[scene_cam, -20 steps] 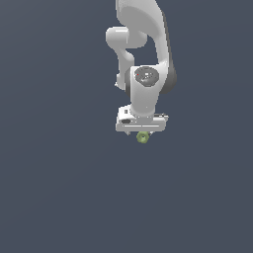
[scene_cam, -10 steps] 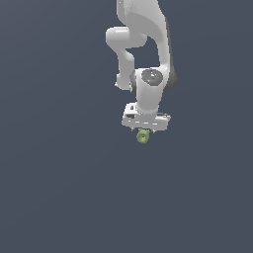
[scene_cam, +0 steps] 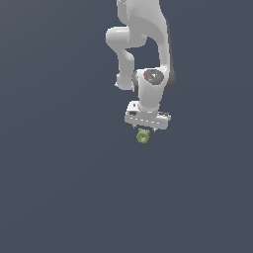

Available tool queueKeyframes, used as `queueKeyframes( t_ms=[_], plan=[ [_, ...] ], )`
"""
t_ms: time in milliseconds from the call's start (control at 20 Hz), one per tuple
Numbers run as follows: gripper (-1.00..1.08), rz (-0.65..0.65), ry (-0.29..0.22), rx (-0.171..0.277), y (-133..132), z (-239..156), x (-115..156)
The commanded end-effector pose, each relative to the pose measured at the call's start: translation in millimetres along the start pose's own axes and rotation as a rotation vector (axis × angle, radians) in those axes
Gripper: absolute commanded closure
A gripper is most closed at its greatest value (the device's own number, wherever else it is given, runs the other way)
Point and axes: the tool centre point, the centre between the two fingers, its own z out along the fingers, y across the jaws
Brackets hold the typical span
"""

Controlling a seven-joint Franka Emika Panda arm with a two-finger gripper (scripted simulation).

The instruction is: Pick up the object and move it to a goal position.

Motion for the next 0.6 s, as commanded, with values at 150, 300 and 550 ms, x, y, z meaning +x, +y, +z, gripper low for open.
queueKeyframes(
  t_ms=[150, 300, 550],
  plan=[
    [-0.92, 0.005, 0.001, 0.000, 0, 1, -1],
    [-0.92, 0.005, 0.001, 0.000, 0, 6, -2],
    [-0.92, 0.007, 0.001, 0.000, 0, 25, -3]
  ],
)
